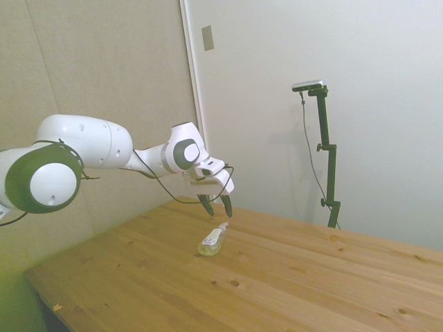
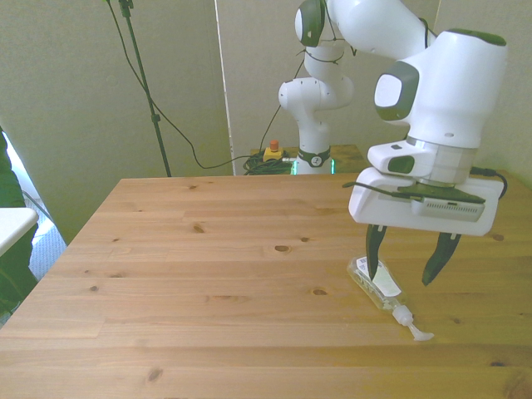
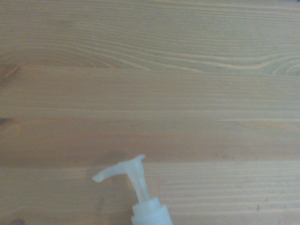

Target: Stand the sanitizer

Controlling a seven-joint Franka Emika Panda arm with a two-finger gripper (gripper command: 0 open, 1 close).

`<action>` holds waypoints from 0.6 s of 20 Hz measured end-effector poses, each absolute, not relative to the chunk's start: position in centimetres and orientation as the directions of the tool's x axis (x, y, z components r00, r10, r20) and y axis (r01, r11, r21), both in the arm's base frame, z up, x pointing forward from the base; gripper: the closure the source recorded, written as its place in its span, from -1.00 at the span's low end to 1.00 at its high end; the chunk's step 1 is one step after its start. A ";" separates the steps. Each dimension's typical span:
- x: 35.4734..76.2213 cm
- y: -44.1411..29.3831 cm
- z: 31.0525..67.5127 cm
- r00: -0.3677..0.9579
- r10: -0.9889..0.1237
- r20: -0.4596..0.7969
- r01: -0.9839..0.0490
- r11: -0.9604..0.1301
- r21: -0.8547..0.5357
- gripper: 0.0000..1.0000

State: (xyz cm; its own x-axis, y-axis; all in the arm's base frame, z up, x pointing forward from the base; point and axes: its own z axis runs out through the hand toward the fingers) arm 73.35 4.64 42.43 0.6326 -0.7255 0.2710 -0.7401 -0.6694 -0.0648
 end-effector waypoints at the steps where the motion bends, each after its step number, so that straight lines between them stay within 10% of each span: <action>1: 73.9 4.7 42.2 0.637 -0.724 0.265 -0.737 -0.673 -0.065 -1.00; 12: 77.1 6.0 37.6 0.680 -0.705 0.202 -0.711 -0.701 -0.055 -1.00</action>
